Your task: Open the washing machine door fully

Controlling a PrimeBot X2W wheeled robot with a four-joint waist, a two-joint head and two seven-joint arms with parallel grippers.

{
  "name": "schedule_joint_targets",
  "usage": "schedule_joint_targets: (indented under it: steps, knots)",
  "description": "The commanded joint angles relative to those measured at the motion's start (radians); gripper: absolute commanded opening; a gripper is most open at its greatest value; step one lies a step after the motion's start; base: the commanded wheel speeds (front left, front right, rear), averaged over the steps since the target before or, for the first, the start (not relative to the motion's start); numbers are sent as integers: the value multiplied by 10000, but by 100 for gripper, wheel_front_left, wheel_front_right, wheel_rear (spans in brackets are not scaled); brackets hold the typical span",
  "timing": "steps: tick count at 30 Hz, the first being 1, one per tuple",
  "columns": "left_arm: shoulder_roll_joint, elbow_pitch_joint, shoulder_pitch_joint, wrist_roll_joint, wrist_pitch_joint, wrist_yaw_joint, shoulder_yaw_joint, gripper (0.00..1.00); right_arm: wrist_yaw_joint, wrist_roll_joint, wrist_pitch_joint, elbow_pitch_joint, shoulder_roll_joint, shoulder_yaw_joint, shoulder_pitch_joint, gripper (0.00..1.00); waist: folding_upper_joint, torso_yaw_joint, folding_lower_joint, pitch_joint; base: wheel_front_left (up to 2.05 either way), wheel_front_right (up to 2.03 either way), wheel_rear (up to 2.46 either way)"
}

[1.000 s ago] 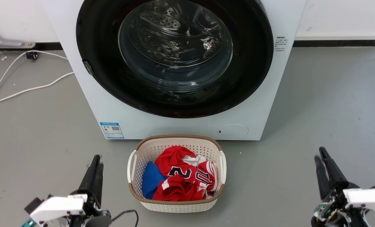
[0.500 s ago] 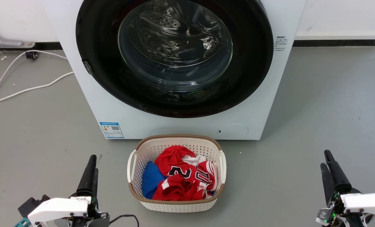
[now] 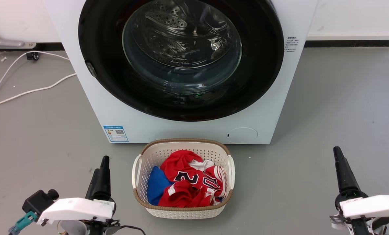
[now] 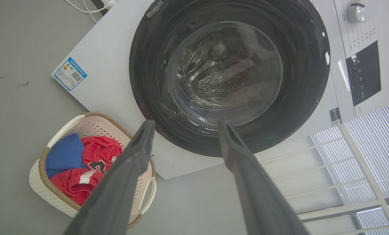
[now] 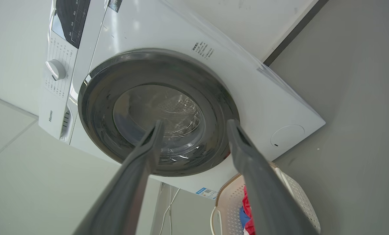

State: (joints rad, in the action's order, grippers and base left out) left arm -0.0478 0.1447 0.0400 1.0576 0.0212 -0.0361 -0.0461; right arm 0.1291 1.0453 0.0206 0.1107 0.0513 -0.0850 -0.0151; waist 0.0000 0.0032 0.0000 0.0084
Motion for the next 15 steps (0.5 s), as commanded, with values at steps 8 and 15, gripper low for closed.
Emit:
schedule_joint_targets:
  steps: [8,15]
  knots:
    - [-149,-355,-38,-1860,358,441,407,100,18,-2156,370,-514,15,229,91,100,0,3,0,5,0,0,0]
    - [-306,-462,-98,-2865,594,763,713,100,19,-3448,609,-765,11,237,224,100,0,4,0,8,0,0,0]
